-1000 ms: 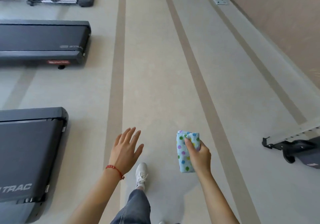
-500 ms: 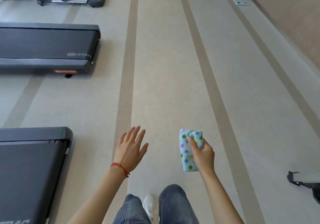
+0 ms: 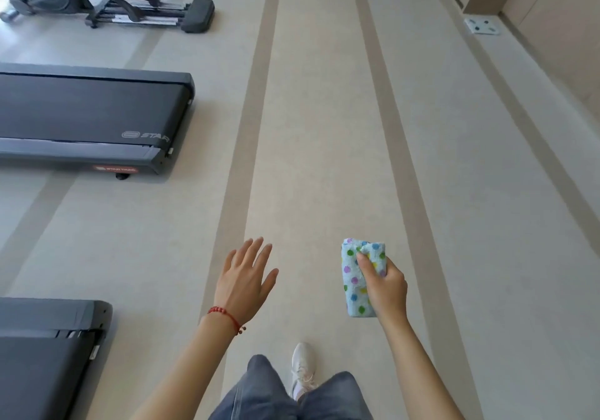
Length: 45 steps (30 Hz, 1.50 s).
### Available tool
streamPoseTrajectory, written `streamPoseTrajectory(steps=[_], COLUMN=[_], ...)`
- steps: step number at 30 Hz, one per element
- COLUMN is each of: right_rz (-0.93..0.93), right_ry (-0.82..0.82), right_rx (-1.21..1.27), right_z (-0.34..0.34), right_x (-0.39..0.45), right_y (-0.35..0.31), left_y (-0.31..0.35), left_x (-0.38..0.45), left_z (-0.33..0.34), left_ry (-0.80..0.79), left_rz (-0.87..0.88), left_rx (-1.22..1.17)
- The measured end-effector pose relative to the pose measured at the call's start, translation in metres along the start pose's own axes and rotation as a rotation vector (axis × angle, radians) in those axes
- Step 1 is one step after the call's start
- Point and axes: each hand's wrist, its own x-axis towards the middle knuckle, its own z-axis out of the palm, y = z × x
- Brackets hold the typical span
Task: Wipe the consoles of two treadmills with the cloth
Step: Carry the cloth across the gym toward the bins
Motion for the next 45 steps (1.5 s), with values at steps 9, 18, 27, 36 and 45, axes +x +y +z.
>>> streamPoseTrajectory(steps=[9,18,27,36,45], right_rz=[-0.013,-0.022,-0.019,-0.034,-0.027], right_ry=[-0.031,-0.026,-0.025,-0.057,-0.072], right_rx=[0.044,0.057,0.037,0.046,0.025], right_z=[0.048,0.140,0.194,0.249,0.302], right_x=[0.148,0.320,0.460,0.647,0.819], right_y=[-0.077,-0.183,-0.266,-0.352,-0.458], left_y=[-0.020,-0.077,-0.113,-0.146,-0.173], left_x=[0.176,0.389,0.568,0.762,0.950], left_z=[-0.020,-0.047,-0.078,-0.083,-0.120], left_ry=[0.036,0.048,0.043,0.031,0.057], left_rz=[0.001,0.048,0.049,-0.004,-0.020], left_rx=[0.023,0.024,0.029,0.026,0.022])
